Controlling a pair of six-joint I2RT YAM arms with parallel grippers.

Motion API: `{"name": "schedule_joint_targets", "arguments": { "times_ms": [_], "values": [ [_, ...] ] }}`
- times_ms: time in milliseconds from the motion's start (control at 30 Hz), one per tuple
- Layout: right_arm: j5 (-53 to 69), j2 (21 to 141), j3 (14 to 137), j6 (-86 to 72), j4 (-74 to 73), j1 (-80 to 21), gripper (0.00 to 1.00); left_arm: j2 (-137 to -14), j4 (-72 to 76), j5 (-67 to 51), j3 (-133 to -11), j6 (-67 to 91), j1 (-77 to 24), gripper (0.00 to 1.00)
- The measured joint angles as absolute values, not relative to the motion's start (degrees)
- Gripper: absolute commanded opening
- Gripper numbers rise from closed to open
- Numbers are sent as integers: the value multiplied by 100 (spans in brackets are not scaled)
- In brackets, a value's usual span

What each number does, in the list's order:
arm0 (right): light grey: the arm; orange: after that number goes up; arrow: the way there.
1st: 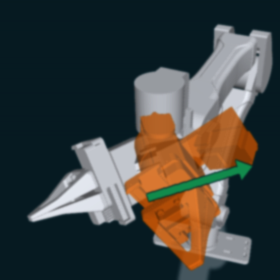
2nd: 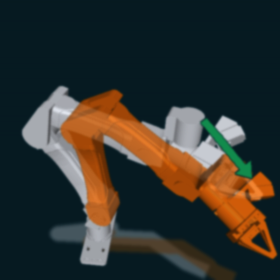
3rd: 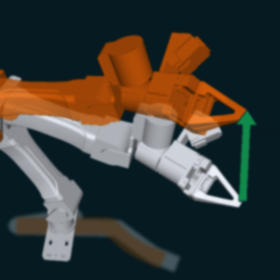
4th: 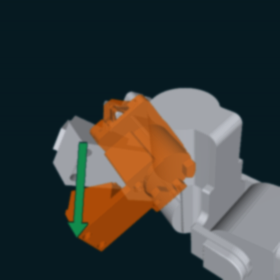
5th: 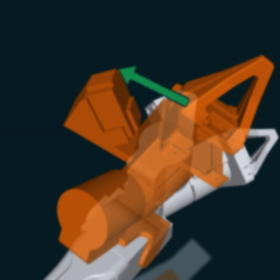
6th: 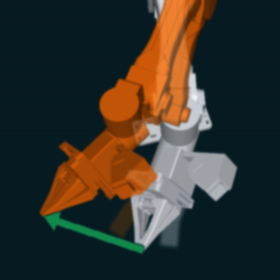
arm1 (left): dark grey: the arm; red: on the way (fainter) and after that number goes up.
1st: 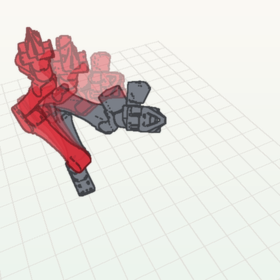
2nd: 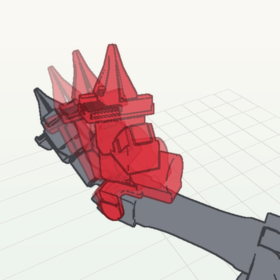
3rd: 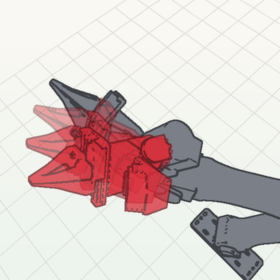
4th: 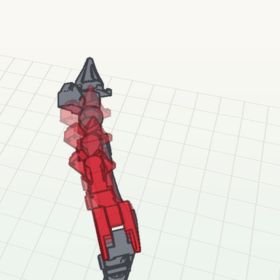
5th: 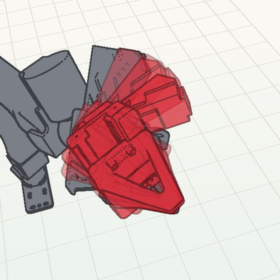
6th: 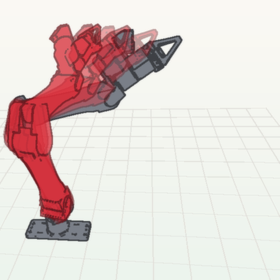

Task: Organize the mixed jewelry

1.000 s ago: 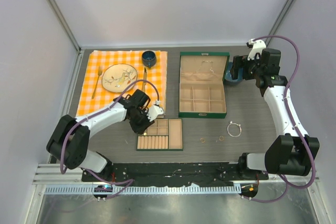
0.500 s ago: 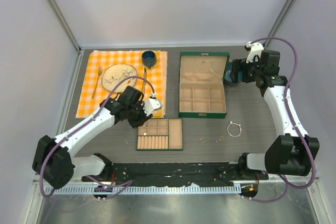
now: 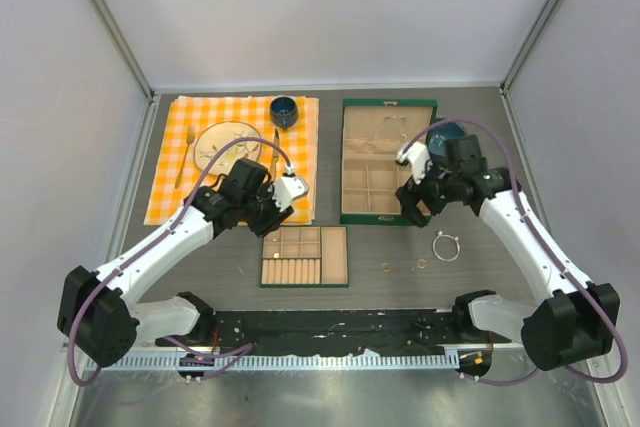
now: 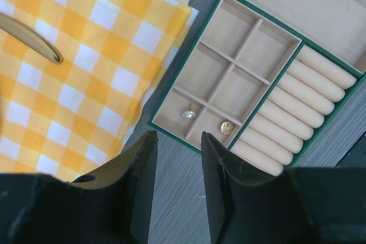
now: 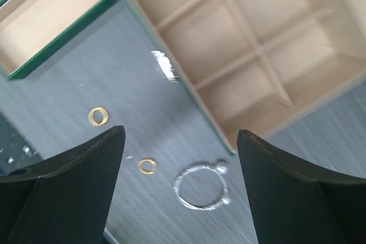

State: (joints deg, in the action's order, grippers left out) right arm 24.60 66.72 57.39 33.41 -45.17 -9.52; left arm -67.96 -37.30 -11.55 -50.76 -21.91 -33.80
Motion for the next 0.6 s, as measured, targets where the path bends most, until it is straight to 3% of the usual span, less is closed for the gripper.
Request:
{"name": "schedule_joint_targets", "arguments": {
  "times_ms": [200, 600],
  "values": [
    [2241, 6740, 5301, 3304, -4591, -2381, 74, -6895, -3597, -1085, -5196, -2095, -3380, 41],
    [1708, 7301, 4342, 3118, -4252, -3485, 66, -7203, -3516, -797, -5253, -1992, -3380, 41]
  ]
}}
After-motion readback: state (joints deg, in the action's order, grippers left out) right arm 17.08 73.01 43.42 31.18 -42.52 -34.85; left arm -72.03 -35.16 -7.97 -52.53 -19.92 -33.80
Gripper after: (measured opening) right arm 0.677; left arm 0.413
